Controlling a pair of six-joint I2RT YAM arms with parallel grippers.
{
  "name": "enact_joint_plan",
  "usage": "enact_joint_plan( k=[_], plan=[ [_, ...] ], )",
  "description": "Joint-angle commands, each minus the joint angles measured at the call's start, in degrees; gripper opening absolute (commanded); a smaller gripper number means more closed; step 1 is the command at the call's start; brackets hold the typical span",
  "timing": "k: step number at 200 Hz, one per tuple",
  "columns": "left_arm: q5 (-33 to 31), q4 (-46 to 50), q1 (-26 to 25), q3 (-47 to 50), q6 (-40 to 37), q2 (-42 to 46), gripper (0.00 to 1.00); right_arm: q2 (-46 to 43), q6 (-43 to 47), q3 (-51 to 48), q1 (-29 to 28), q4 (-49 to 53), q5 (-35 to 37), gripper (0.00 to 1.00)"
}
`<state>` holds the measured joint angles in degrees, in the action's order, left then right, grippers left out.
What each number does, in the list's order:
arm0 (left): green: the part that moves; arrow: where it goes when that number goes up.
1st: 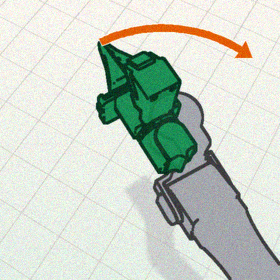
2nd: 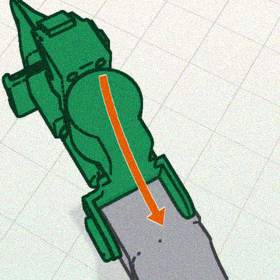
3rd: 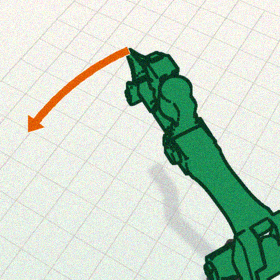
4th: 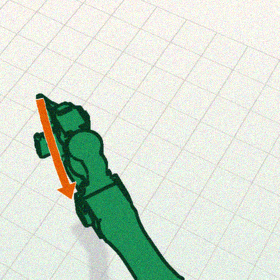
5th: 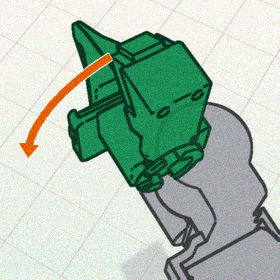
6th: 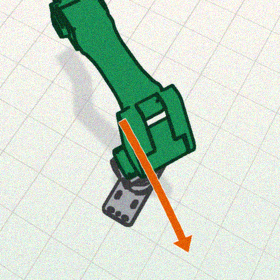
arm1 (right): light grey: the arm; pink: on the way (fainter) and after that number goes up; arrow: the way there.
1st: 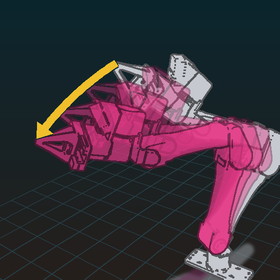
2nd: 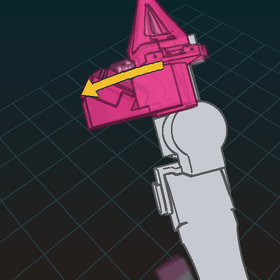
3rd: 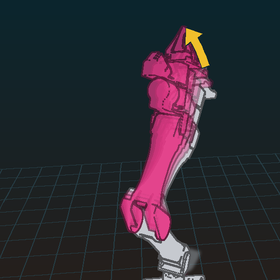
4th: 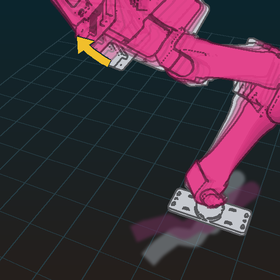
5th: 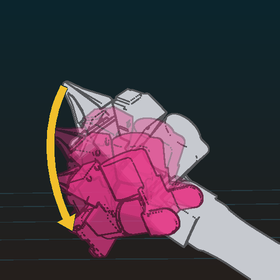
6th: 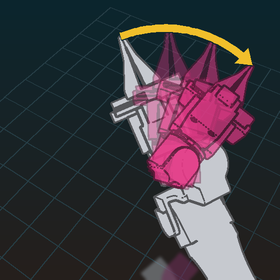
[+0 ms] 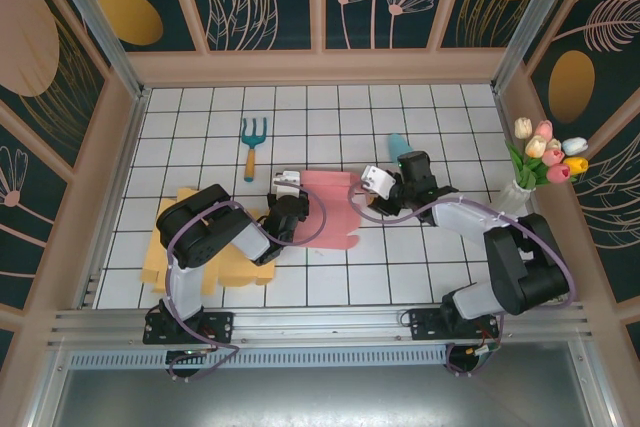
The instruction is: Fold the paper box
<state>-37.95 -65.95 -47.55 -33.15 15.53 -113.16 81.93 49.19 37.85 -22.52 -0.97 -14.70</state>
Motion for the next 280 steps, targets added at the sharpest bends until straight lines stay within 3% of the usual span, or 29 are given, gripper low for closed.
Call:
enact_joint_plan(
  k=[1, 160, 280],
  plan=[
    [2.40, 7.40, 0.45, 0.04, 1.47, -2.72, 0.07, 0.32, -0.68, 0.12, -1.35, -0.91, -2.63, 0.55],
    [4.70, 6.91, 0.47, 0.20, 1.49, -2.98, 0.06, 4.86, -8.19, -0.48, -4.46, -15.84, 4.06, 0.51],
    [3.90, 8.82, 0.51, -1.27, 1.99, -3.52, 0.07, 2.99, -4.72, -1.45, -7.86, -11.17, -7.30, 0.48]
  ],
)
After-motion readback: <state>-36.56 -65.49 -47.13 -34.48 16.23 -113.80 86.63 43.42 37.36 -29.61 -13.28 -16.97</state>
